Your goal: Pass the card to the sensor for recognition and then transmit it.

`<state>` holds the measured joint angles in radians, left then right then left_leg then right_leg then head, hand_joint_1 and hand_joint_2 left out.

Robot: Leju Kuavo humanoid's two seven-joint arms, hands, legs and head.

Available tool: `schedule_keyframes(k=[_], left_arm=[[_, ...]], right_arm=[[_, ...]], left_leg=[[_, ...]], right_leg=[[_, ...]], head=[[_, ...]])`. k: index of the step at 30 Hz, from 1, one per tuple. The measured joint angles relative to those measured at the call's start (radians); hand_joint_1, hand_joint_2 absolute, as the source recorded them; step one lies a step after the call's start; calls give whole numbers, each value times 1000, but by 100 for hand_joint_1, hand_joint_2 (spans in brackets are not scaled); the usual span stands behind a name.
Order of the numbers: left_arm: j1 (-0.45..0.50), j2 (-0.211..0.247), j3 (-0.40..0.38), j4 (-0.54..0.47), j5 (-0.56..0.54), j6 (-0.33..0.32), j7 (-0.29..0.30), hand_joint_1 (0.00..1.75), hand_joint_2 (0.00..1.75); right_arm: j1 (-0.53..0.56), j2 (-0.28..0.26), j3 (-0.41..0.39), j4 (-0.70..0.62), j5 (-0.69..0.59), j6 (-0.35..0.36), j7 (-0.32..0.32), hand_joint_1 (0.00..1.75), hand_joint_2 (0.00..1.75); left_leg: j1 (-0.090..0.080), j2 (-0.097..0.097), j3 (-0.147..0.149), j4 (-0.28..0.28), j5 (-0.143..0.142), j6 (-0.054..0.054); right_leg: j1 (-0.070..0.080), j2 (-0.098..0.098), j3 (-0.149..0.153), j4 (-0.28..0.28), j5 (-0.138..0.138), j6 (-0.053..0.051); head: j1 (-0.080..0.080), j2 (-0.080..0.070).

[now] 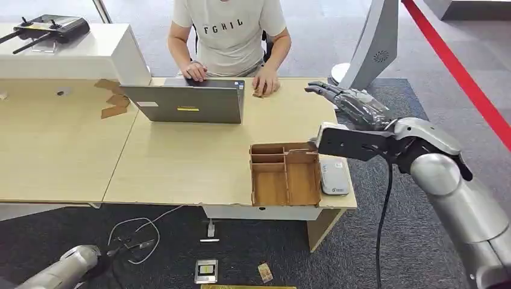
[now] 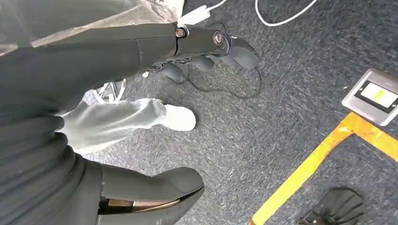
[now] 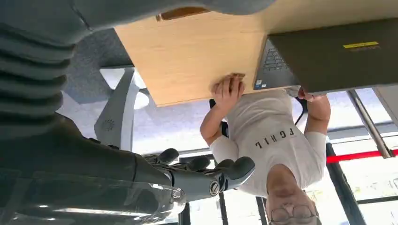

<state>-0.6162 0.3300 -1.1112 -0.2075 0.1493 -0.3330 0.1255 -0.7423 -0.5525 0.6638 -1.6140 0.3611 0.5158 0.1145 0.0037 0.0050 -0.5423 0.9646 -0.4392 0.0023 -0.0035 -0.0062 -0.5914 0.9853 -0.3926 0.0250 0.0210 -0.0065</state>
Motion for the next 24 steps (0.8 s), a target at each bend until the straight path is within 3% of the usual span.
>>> schedule_keyframes(k=[24], left_arm=[[-22,-30,62,-26,-71,26,42,0,175]], right_arm=[[44,151,44,35,115,-21,-45,0,175]], left_leg=[[0,0,0,0,0,0]], right_leg=[[0,0,0,0,-1,-1]], head=[[0,0]])
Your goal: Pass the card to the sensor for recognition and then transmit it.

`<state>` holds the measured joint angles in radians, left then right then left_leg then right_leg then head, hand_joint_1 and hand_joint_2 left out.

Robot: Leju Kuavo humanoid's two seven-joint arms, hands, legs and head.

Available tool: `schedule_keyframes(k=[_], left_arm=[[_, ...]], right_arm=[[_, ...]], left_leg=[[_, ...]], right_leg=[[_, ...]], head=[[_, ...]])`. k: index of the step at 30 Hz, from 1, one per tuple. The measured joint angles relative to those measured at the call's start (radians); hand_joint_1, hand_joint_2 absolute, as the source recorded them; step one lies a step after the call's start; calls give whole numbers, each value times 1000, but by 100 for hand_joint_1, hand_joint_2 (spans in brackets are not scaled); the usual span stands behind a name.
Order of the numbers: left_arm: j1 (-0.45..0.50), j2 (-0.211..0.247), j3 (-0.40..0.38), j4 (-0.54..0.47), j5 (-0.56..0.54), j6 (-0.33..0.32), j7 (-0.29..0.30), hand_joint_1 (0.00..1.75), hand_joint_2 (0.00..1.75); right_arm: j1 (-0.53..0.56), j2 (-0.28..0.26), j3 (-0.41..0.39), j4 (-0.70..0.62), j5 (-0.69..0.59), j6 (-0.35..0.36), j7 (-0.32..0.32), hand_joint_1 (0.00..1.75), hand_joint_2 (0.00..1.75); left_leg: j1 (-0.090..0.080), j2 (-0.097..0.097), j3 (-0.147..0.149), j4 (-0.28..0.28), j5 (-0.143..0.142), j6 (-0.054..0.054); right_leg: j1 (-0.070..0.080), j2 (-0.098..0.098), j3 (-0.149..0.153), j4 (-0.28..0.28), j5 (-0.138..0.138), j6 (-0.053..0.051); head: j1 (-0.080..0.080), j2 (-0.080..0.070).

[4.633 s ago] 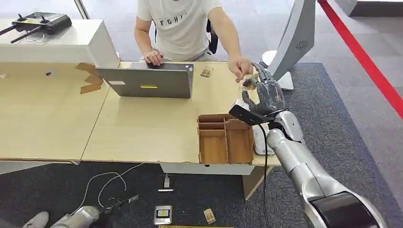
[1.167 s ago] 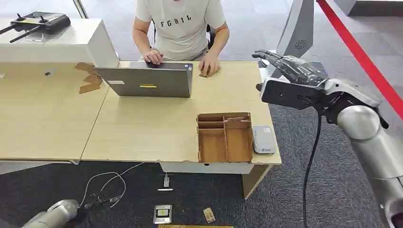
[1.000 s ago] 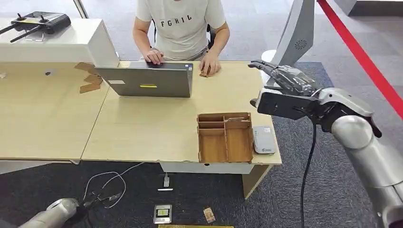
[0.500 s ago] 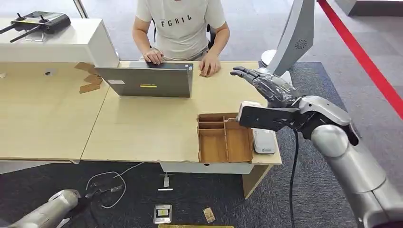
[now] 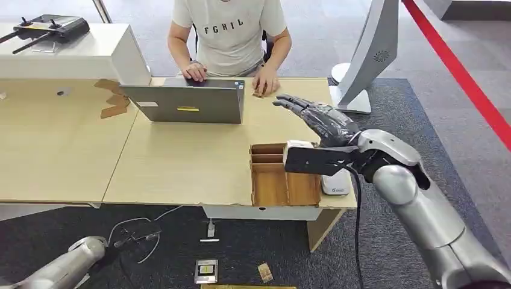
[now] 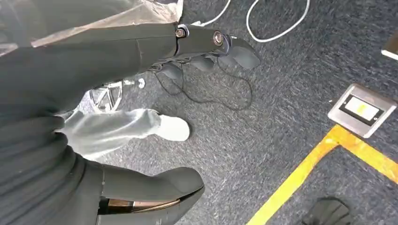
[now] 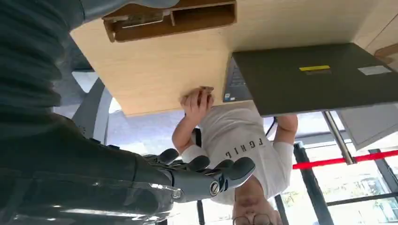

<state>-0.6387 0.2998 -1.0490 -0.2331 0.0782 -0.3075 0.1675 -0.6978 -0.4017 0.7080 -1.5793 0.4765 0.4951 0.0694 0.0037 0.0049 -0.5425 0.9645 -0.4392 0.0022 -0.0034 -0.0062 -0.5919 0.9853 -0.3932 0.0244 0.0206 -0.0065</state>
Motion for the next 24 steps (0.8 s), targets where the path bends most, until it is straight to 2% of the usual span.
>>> schedule_keyframes(k=[5,21,24], left_arm=[[-1,-10,18,-5,-20,6,11,0,175],[-2,-28,47,-13,-63,14,12,0,175],[-3,-33,65,-13,-89,14,14,0,175]], right_arm=[[13,24,21,50,18,-29,-16,0,175],[4,51,60,166,40,-49,-27,0,175],[-19,56,76,228,75,-85,-41,0,175]], left_leg=[[0,0,0,0,0,0],[0,0,0,0,0,0],[0,-1,0,0,0,0]], right_leg=[[0,0,0,0,0,0],[0,0,0,0,0,0],[0,0,0,0,0,0]], head=[[0,0],[0,0],[0,0]])
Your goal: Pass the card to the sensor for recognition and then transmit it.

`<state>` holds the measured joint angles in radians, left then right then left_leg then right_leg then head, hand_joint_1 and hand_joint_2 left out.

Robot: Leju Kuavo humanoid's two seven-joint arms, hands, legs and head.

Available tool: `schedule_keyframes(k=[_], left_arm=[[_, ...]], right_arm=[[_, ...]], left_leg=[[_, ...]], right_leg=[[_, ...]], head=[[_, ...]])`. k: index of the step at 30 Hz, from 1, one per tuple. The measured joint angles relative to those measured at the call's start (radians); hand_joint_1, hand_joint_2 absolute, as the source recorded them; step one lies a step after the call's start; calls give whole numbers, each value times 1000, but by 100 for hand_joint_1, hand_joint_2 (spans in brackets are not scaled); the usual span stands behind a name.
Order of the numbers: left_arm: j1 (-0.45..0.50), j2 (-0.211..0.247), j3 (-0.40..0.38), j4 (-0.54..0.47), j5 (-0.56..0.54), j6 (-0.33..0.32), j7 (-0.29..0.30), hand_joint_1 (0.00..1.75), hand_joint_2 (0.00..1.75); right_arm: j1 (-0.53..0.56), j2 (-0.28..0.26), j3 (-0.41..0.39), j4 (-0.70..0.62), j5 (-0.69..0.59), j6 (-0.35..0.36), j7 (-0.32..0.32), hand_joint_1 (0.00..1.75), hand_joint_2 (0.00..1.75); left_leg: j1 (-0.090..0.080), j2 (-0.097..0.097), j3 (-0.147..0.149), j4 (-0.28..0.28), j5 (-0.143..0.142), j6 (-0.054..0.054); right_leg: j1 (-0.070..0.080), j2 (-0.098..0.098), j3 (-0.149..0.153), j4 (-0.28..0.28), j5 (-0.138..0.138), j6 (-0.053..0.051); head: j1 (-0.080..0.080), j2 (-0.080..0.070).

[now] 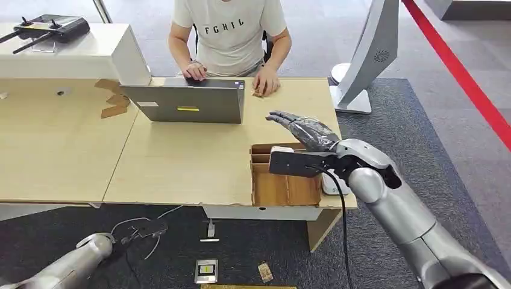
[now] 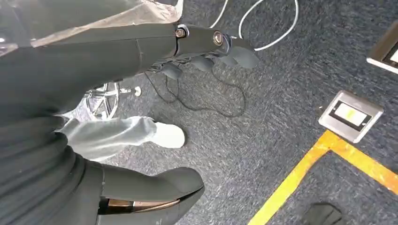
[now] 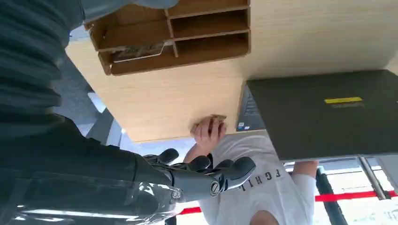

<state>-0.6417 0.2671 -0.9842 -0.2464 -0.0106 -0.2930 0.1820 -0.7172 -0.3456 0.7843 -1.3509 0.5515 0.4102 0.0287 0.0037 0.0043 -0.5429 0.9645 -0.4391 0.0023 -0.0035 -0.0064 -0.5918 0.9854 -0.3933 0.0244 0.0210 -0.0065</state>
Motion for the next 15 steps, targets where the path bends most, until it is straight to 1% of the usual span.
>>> schedule_keyframes(k=[3,7,10,15], left_arm=[[0,-2,13,-2,-28,0,5,0,175],[1,-4,35,-5,-45,0,9,0,175],[2,-4,53,-5,-53,-1,13,0,175],[6,-4,79,-5,-83,-16,12,0,175]], right_arm=[[-31,5,16,68,39,-42,-21,0,175],[-59,5,34,148,73,-67,-32,0,175],[-79,2,44,186,80,-61,-33,0,175],[-87,-9,48,208,82,-15,8,0,175]], left_leg=[[0,0,0,0,0,0],[0,-1,0,0,0,0],[0,-1,-1,0,0,0],[0,-1,-1,0,0,0]], right_leg=[[0,0,0,0,0,0],[0,-1,0,0,0,0],[0,-1,-1,0,0,0],[0,-1,-1,0,0,0]], head=[[0,0],[0,0],[0,0],[0,0]])
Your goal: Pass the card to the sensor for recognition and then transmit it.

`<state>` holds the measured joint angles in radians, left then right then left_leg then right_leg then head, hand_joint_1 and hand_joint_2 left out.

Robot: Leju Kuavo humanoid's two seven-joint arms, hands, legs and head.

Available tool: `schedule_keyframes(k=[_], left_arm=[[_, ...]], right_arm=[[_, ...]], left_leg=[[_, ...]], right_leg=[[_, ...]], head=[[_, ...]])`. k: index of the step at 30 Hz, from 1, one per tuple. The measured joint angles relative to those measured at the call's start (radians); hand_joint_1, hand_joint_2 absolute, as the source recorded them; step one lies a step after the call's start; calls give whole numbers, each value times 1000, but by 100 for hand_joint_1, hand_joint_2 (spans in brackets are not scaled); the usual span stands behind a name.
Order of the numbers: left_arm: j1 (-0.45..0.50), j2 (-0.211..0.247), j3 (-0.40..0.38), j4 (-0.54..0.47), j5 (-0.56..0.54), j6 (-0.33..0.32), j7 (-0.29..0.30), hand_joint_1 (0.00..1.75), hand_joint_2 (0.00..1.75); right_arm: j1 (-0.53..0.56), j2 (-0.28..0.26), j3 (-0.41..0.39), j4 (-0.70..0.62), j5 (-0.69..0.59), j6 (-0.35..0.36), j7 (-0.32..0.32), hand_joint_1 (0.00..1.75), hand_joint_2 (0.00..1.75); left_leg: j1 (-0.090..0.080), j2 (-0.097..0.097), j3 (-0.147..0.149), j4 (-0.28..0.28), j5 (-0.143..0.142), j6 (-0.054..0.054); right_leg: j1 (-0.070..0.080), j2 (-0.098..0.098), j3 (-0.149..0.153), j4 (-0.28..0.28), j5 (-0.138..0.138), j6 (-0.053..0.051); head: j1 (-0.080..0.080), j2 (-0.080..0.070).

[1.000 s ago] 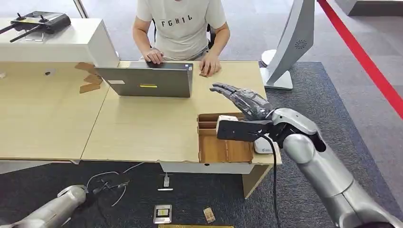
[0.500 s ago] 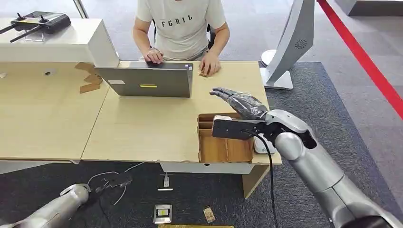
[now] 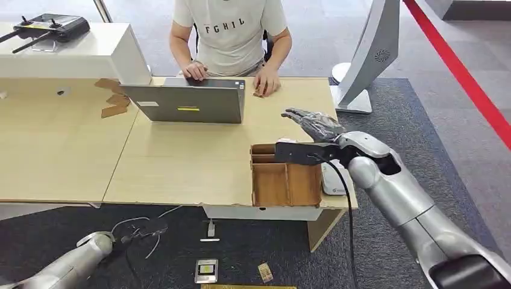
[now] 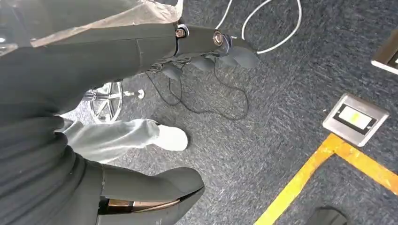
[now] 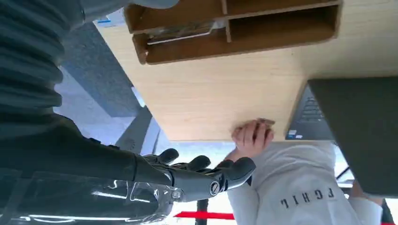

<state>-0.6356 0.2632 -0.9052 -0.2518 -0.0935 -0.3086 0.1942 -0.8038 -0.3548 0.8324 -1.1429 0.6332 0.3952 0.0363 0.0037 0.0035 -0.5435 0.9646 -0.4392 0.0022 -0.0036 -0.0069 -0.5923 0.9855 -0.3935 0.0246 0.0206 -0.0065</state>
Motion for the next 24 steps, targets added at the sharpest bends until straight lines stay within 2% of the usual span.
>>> schedule_keyframes(k=[5,7,10,13,18,24], left_arm=[[3,2,26,0,-15,-9,-1,0,175],[4,5,37,0,-18,-16,0,0,175],[4,9,52,0,-35,-30,12,0,175],[6,13,74,0,-42,-36,17,0,175],[10,27,102,0,-47,-44,12,0,175],[18,43,134,0,-51,-48,10,0,175]], right_arm=[[0,-14,1,-1,5,65,41,0,175],[-2,-18,1,-7,-1,127,74,0,175],[-14,-26,3,-28,-32,277,152,0,175],[-29,-32,6,-65,-49,339,201,0,175],[-71,-31,7,-120,-84,355,217,0,175],[-118,-10,7,-144,-81,321,190,0,175]], left_leg=[[0,0,0,0,0,0],[0,0,0,0,0,0],[0,0,0,0,0,0],[0,0,0,0,0,0],[0,0,0,0,0,0],[0,0,0,0,0,0]], right_leg=[[0,0,0,0,0,0],[0,0,0,0,0,0],[0,0,0,0,0,0],[0,0,0,0,0,0],[0,0,0,1,0,0],[0,0,0,1,0,0]], head=[[0,0],[0,0],[0,0],[0,0],[0,0],[0,0]])
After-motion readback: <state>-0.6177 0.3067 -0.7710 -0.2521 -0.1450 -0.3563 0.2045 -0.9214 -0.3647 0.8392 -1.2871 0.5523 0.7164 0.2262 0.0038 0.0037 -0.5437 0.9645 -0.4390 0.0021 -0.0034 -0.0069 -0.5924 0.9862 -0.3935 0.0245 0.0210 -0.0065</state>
